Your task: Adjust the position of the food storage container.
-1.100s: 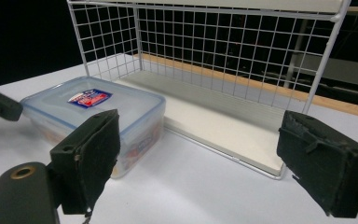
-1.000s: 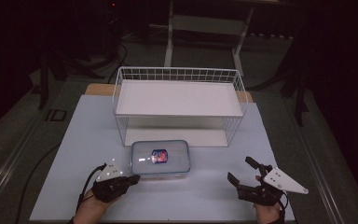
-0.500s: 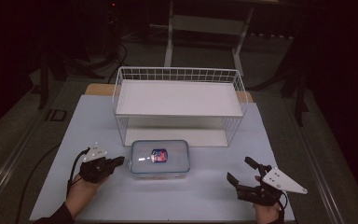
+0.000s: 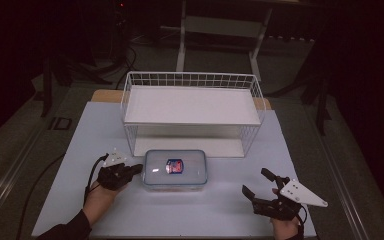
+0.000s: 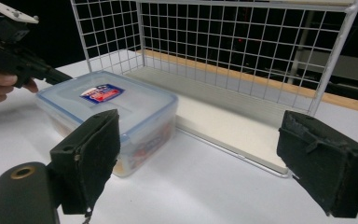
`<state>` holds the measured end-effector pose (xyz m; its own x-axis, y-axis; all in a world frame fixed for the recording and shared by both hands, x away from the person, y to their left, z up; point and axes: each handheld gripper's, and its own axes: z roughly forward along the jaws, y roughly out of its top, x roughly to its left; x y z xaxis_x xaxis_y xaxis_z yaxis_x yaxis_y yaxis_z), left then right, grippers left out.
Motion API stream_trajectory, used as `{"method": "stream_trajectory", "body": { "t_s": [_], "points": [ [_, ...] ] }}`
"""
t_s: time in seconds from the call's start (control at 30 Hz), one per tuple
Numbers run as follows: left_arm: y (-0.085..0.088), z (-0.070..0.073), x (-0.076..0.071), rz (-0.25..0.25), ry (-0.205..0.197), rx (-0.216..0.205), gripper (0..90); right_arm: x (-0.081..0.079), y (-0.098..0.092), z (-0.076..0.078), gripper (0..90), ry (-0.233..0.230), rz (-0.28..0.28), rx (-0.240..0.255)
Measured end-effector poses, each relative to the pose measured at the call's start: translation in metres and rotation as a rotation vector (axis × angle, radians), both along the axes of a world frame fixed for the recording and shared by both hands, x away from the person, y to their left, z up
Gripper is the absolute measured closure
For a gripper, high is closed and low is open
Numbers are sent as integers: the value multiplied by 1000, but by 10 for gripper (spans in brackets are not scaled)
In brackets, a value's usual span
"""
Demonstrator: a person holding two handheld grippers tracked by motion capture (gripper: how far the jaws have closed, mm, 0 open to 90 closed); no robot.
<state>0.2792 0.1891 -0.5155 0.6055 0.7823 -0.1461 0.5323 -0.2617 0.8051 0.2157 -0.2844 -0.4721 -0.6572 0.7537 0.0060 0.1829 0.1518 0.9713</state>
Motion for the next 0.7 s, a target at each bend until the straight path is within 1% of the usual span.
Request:
{"method": "stream_trajectory", "body": {
  "t_s": [0.17,0.23,0.3,0.37,0.47,0.5,0.57,0.7],
  "points": [
    [-9,0,5,-15,0,0,894,0,0,0,131,1,3,6],
    [-14,0,7,-22,7,-7,894,0,1,0,130,3,5,9],
    [-19,0,8,-28,2,0,894,0,1,-1,131,3,6,5],
    [-23,1,9,-39,4,0,894,0,1,-1,130,4,7,4],
    [-27,1,11,-52,4,0,894,0,1,-1,130,3,6,5],
    [-29,0,11,-55,-2,5,894,0,1,-1,130,3,7,6],
    [-31,0,13,-56,4,-3,894,0,1,-1,130,3,8,7],
    [-37,0,14,-67,4,-3,894,-1,2,-1,130,5,10,3]
  ]
}}
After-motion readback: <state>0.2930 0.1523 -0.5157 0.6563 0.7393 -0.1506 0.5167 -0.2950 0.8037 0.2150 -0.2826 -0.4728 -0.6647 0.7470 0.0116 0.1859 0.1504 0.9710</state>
